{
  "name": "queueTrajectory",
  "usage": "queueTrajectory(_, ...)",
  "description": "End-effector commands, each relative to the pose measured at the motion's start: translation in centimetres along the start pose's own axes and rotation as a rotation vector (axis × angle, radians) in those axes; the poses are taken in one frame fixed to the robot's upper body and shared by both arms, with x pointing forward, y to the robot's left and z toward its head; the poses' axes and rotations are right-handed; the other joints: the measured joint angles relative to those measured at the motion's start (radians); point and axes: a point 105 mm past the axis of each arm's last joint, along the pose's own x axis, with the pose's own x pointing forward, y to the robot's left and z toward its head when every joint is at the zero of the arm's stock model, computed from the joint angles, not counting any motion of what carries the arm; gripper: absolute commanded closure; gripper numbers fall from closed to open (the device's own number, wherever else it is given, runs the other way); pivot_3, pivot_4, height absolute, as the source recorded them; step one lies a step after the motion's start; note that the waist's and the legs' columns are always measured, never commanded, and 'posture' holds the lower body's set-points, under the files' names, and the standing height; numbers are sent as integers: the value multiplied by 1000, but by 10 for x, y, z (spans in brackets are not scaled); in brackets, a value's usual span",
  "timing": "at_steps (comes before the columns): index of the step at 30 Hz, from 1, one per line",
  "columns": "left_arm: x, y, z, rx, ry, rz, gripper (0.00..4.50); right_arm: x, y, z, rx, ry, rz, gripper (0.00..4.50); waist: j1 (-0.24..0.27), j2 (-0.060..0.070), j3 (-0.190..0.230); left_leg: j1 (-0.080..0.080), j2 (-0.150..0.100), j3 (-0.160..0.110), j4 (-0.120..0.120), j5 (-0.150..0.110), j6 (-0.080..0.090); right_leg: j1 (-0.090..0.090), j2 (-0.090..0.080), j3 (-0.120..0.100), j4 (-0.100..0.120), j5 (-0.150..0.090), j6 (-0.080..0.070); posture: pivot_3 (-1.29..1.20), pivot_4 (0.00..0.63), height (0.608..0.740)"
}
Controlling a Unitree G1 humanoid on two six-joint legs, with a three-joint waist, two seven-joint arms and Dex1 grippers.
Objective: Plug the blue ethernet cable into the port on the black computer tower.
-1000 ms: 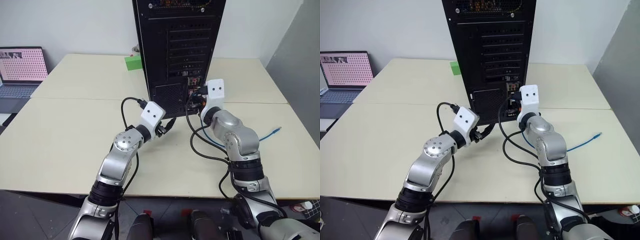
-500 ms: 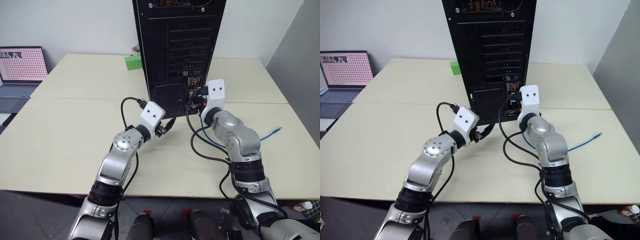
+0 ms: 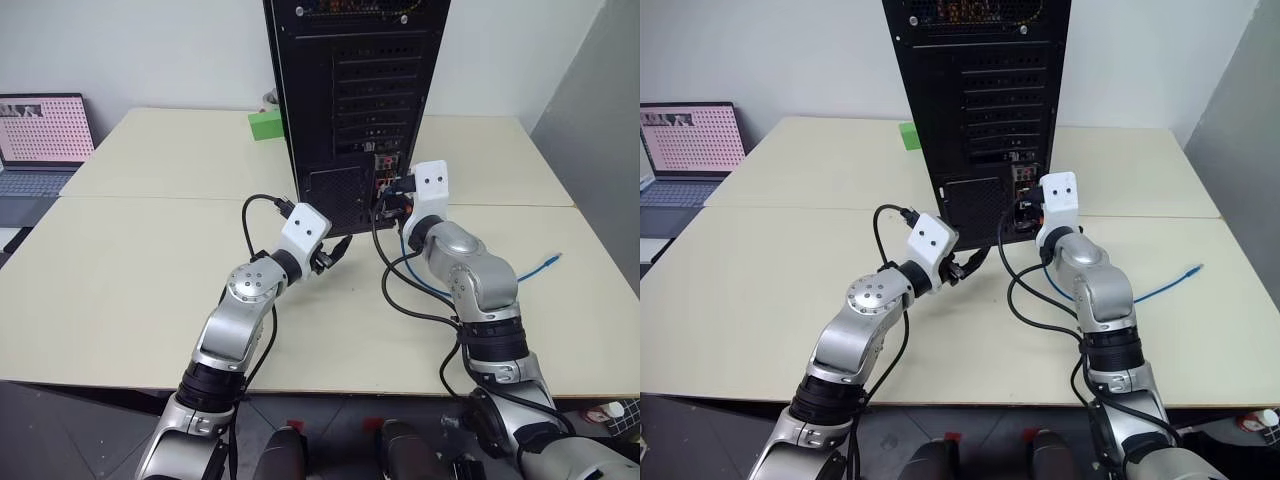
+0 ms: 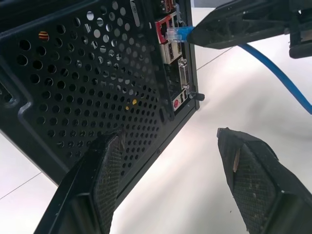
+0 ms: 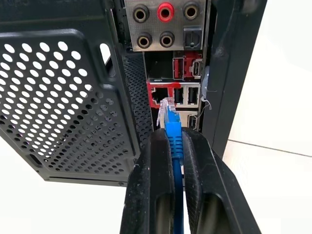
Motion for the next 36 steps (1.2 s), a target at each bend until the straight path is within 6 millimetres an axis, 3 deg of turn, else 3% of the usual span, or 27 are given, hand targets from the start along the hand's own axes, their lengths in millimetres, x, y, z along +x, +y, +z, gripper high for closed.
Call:
queueTrajectory(1, -1, -3, 14, 33, -48, -6, 1294, 0, 5, 25, -29, -86, 24, 4500, -1, 0, 0, 0, 0, 0, 0, 0, 0, 0, 0, 0, 0, 0, 0, 0, 150, 740)
queueTrajectory(12, 0, -2, 14, 33, -47, -8, 1294, -2, 17, 29, -63, -99, 80, 4500, -6, 0, 0, 0, 0, 0, 0, 0, 0, 0, 0, 0, 0, 0, 0, 0, 150, 740)
queueTrajectory(20, -1, -4, 13, 32, -47, -6, 1294, 0, 3, 26, -66, -93, 11, 4500, -6, 0, 0, 0, 0, 0, 0, 0, 0, 0, 0, 0, 0, 0, 0, 0, 150, 740)
queueTrajectory(36, 0, -3, 13, 30, -47, -4, 1294, 4, 10, 21, -81, -72, 42, 4500, -6, 0, 0, 0, 0, 0, 0, 0, 0, 0, 0, 0, 0, 0, 0, 0, 150, 740)
